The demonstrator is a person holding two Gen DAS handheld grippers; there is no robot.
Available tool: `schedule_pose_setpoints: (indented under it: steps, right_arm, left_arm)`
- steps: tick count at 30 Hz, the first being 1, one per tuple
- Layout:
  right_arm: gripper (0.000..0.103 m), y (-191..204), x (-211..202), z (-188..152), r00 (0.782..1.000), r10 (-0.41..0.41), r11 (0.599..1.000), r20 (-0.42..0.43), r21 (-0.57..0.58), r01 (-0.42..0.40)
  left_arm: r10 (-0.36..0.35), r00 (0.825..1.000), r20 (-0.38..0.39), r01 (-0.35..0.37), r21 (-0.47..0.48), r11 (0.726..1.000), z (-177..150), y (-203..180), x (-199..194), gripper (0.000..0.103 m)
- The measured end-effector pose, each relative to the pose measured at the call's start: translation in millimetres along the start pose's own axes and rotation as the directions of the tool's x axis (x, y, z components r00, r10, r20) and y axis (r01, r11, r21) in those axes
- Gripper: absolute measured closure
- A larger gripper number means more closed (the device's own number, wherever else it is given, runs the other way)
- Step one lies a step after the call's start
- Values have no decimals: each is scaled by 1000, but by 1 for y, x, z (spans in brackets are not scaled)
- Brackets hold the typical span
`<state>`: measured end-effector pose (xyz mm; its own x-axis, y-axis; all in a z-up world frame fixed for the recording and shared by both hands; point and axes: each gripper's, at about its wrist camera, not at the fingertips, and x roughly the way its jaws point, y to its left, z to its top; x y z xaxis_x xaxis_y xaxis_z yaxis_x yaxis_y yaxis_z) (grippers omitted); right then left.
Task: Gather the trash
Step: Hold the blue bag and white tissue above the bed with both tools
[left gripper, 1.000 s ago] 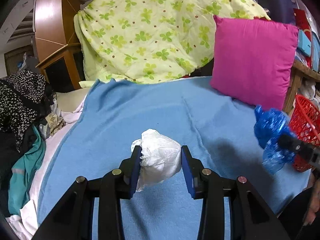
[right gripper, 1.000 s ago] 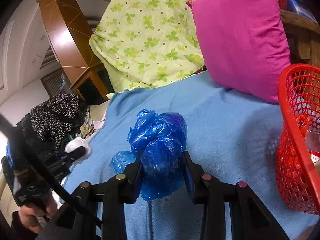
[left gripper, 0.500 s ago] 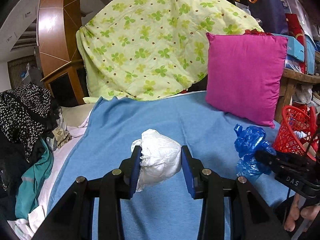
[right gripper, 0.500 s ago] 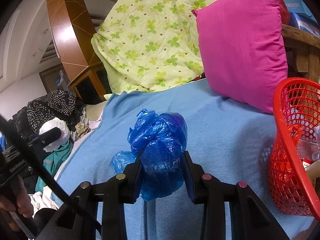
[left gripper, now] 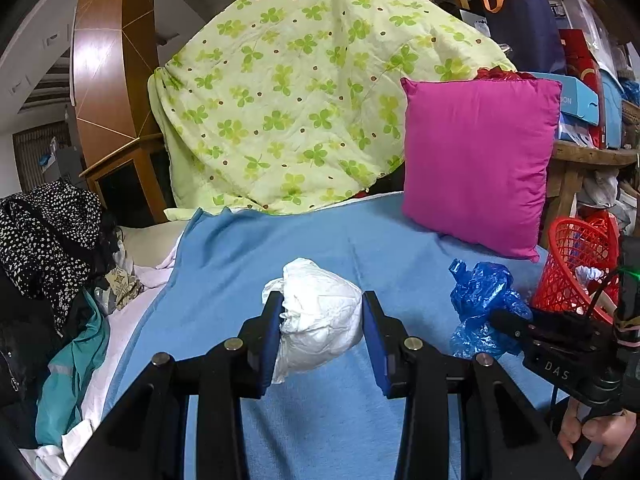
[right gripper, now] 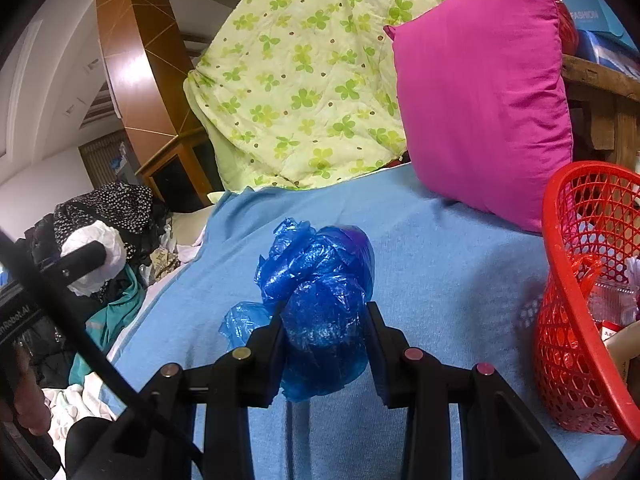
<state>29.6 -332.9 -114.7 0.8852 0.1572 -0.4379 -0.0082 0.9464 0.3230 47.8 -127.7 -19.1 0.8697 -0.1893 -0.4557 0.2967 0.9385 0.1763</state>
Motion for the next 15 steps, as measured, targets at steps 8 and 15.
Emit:
schedule_pose_setpoints:
  steps: [8,15]
  right_arm:
    - [65,-1,-3,-1,1000,-1,1000,11,2,1]
    - [65,-1,-5,-1,1000,-4,1000,13,2,4]
  left_arm:
    - [6,1000,16,-6,12,1000,4,-3,-9,62]
    - [5,1000,20,-5,14,1000,3,-6,-12,62]
